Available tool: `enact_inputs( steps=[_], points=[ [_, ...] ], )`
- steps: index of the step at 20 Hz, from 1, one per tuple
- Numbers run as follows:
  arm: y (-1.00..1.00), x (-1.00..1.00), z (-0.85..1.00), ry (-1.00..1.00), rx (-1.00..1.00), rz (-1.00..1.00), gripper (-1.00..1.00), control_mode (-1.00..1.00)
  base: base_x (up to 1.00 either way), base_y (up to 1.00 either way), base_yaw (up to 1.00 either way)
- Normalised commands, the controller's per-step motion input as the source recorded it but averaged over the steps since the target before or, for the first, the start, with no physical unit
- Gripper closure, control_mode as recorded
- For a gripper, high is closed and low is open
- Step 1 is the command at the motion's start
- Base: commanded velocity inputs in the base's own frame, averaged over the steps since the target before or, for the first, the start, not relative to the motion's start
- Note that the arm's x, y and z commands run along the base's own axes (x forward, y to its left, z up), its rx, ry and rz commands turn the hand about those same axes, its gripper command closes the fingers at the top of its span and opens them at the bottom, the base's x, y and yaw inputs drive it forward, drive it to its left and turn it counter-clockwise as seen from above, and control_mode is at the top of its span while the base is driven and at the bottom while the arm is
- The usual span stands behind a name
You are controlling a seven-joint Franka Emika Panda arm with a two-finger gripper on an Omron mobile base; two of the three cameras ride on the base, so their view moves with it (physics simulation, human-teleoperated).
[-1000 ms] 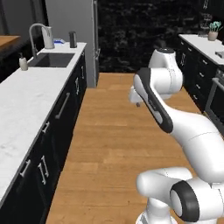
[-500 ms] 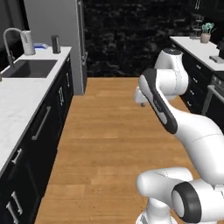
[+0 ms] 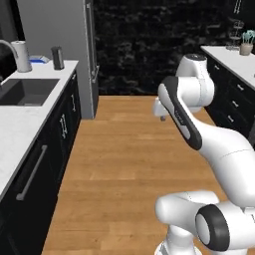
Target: Navigate to the electric kettle.
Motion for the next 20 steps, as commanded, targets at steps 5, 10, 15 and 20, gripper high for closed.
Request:
enact_inputs(
  steps=[5, 10, 15, 20],
  points=[
    [0.0, 0.0, 0.0, 0.0, 0.0, 0.0, -1.0, 1.0, 1.0, -0.48, 0.03],
    [0.0, 0.0, 0.0, 0.0, 0.0, 0.0, -1.0, 1.0, 1.0, -0.34, 0.07],
    [0.0, 0.0, 0.0, 0.0, 0.0, 0.0, -1.0, 1.0, 1.0, -0.28, 0.27],
    [0.0, 0.0, 0.0, 0.0, 0.0, 0.0, -1.0, 1.0, 1.0, -0.3, 0.4]
  ],
)
